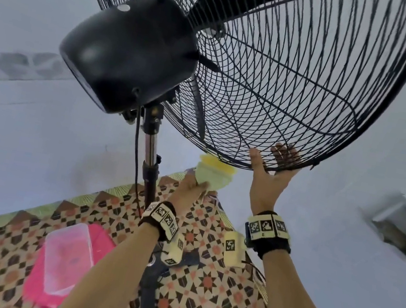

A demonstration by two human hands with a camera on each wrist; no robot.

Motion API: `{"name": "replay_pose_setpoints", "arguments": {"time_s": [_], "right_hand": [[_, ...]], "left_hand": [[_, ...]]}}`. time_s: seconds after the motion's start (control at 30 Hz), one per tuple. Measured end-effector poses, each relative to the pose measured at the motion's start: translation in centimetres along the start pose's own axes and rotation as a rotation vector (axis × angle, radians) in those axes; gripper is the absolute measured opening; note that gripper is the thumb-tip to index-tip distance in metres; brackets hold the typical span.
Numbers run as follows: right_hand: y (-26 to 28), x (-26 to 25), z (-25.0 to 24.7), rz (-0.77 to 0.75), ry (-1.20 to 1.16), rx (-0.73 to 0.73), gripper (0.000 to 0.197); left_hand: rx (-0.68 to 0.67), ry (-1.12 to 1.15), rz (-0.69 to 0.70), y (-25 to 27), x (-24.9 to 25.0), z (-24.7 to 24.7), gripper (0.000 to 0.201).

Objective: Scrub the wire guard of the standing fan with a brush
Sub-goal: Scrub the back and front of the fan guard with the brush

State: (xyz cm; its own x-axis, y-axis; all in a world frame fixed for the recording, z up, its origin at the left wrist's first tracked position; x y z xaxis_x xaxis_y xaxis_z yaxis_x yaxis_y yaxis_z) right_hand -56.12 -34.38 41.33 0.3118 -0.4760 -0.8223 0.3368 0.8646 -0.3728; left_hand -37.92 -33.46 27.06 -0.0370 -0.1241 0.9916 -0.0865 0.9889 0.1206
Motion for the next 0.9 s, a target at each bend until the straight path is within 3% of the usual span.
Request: {"name": "replay_pose_setpoints", "arguments": {"time_s": [0.07,0.17,0.23,0.3,0.37,0.43,0.47,0.53,0.63,0.7,0.83,0.9], "right_hand": [[0.0,-0.1,0.1,-0.001,0.002,-0.020,0.128],[0.1,-0.2,-0.1,-0.012,0.020,-0.004,0.125],[0.1,-0.1,-0.2,-0.007,0.033,-0.002,0.119],[0.1,0.0,-0.4,0.007,0.046,0.005,0.113],[0.0,-0.1,-0.3,0.002,0.047,0.005,0.116],[0.0,-0.2,0.0,0.006,0.057,0.008,0.123],[0.1,-0.2,0.0,0.010,0.064,0.007,0.125],[0.1,-0.1,0.0,0.011,0.065,0.007,0.126],[0.1,-0.2,-0.1,0.014,0.064,-0.002,0.126],[0.0,-0.1,-0.2,0.015,0.066,-0.003,0.122],[-0.4,-0.2,-0.2,0.012,0.082,0.002,0.123],[-0.2,-0.2,-0.2,0.021,0.102,0.002,0.123]], "left_hand": [[0.122,-0.068,-0.028,-1.4,-0.7,-2.4,0.015],[0.441,0.027,-0.141,-4.3,0.4,-5.7,0.023],[0.489,-0.054,-0.110,-4.8,2.2,-5.7,0.035],[0.423,-0.241,-0.021,-4.1,3.2,-4.6,0.039],[0.250,-0.421,0.074,-2.7,2.3,-3.7,0.036],[0.133,-0.391,0.089,-0.8,1.9,-4.1,0.027],[0.144,-0.309,0.059,-0.2,2.2,-4.7,0.023],[0.323,-0.158,-0.034,-0.5,3.2,-6.3,0.023],[0.494,-0.167,-0.085,-2.6,3.7,-7.2,0.036],[0.430,-0.303,-0.021,-2.5,3.8,-5.3,0.040],[0.125,-0.427,0.140,0.6,2.7,-1.9,0.028],[0.169,-0.327,0.111,0.9,2.8,-2.9,0.025]]}}
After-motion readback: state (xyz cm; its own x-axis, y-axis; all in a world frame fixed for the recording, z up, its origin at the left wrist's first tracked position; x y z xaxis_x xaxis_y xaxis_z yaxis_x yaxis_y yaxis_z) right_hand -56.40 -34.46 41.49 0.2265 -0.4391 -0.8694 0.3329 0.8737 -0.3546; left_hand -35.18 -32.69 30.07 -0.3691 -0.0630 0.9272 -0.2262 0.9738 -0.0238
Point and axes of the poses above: each hand's wrist, its own y-axis away from the middle knuckle, its own z-axis out of the palm, x = y × z, the point moved 3 cm from there along -y, towards the middle knuckle, and after that the axes turned 12 degrees about -y, right-handed, at the moved point
